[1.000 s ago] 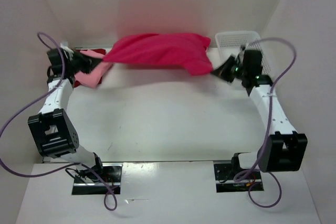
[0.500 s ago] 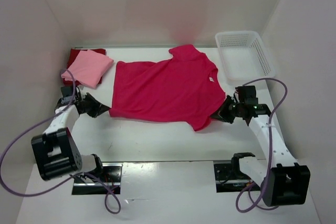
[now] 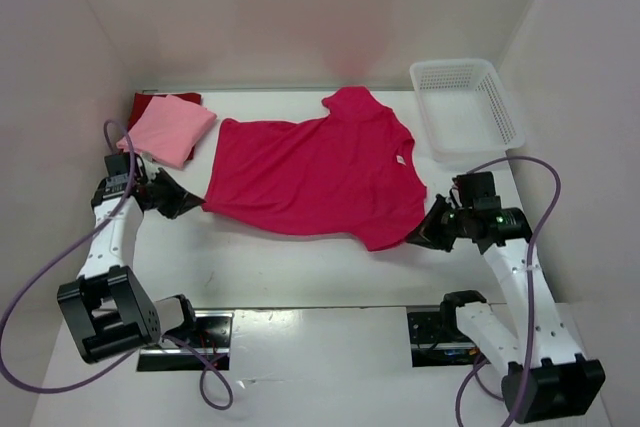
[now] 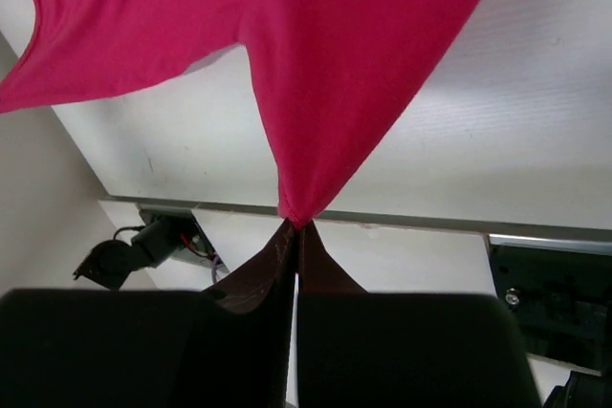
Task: Fold and stack the t-shirts
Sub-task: Grap the side of the flattened tshirt closest away from the robot with both arms, then fold the flattened tshirt in 1/3 of the way
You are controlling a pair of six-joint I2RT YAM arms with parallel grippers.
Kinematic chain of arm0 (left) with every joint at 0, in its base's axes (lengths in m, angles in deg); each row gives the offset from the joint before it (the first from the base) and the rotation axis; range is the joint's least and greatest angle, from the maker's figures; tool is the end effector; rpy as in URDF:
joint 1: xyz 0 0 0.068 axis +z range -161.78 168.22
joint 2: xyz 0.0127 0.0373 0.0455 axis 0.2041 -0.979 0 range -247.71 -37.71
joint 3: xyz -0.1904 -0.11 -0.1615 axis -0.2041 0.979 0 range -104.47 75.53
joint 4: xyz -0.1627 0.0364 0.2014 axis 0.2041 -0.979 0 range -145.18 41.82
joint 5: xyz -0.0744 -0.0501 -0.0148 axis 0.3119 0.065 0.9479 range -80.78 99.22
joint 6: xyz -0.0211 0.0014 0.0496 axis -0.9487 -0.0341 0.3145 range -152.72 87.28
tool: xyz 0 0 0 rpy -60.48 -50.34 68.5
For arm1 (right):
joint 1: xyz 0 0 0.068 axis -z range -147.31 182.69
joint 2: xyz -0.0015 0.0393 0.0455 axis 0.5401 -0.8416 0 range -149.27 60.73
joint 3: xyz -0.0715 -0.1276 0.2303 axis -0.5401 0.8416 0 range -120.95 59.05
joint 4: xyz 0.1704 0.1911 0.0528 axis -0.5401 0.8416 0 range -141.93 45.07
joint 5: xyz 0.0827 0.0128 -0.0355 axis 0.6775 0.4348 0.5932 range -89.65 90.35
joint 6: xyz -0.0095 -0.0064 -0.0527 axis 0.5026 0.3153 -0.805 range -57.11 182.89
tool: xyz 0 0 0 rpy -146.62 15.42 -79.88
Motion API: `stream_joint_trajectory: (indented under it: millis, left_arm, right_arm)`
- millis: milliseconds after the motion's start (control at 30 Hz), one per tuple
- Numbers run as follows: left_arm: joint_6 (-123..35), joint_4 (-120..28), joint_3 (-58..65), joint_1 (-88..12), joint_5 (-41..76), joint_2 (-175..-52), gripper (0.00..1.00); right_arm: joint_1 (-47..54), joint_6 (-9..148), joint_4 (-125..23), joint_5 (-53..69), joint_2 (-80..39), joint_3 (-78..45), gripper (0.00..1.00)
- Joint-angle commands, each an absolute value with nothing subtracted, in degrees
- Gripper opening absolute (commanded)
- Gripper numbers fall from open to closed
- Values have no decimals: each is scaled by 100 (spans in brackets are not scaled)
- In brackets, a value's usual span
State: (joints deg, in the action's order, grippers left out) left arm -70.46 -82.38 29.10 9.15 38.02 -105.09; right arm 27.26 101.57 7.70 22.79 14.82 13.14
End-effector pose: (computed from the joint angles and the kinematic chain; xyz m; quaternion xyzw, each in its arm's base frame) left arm 0.2198 0.0658 0.2394 -0.3878 0.8422 -0.2771 0.2522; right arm 0.1334 0.0263 0.2709 0.2220 0.9217 0.2705 0.1676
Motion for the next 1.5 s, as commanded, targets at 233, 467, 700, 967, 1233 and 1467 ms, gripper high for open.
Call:
stream_joint_trajectory:
  millis: [233, 467, 700, 967, 1233, 1467]
  left_arm:
    - [-7728, -6532, 1455, 625, 3586, -12576, 0]
    - [-7930, -6154, 567, 387, 3286, -14062, 0]
    - [-7825, -6215, -14, 334, 2908, -14809, 0]
    - [-7825, -5961, -14, 334, 3066, -14925, 28]
    - [-7702, -5986, 1416, 334, 2812, -12932, 54]
    - [-7825, -5803, 3000, 334, 3031, -12349, 46]
  right_arm:
    - [2821, 10131, -1835, 1776, -1655, -217, 0]
    - [2874, 9770, -2047, 1205, -3796, -2206, 0]
    - [2935, 9611, -1924, 914, -5149, -3761, 0]
    - [2935, 9436, -1642, 729, -6047, -4808, 3]
    - [2935, 9497, -2072, 1036, -4635, -3549, 45]
    - [2935, 9751, -2416, 1520, -2727, -1129, 0]
